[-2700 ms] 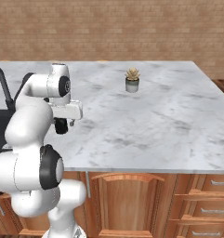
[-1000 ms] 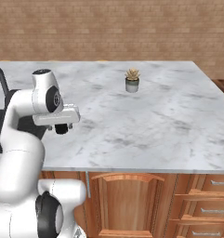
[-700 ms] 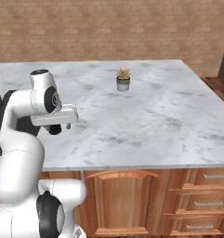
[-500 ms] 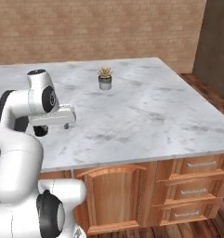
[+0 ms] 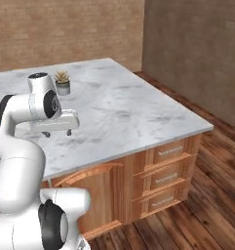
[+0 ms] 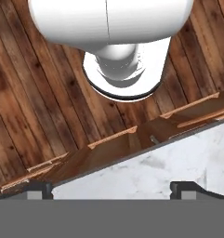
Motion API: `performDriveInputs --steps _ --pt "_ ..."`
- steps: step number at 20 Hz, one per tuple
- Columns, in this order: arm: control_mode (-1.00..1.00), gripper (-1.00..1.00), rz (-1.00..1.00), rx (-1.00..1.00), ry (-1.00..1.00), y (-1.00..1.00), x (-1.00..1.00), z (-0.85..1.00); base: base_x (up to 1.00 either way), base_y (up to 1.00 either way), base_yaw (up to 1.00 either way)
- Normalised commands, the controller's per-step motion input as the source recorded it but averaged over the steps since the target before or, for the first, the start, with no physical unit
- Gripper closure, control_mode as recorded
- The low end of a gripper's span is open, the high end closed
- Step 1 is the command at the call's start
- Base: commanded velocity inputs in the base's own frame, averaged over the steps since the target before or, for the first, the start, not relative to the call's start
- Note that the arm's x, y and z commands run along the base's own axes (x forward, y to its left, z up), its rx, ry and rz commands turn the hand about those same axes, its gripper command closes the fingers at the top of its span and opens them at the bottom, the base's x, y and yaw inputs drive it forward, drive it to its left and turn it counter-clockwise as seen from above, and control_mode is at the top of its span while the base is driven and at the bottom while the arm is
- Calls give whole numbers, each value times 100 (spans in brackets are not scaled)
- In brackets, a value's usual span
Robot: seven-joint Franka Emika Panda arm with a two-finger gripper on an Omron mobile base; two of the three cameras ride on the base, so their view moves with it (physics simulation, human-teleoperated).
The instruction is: Locate and retrieve the spray and soap dispenser from the cabinet. Place them next to the sink.
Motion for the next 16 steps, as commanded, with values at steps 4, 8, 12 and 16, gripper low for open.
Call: performDriveInputs --steps 4,8,12,16 --pt "100 -100 0 0 0 0 0 0 0 0 -48" --pt "100 -100 0 0 0 0 0 0 0 0 -47" --pt "100 -100 0 0 0 0 0 0 0 0 -48" --pt "100 -100 0 0 0 0 0 0 0 0 -48"
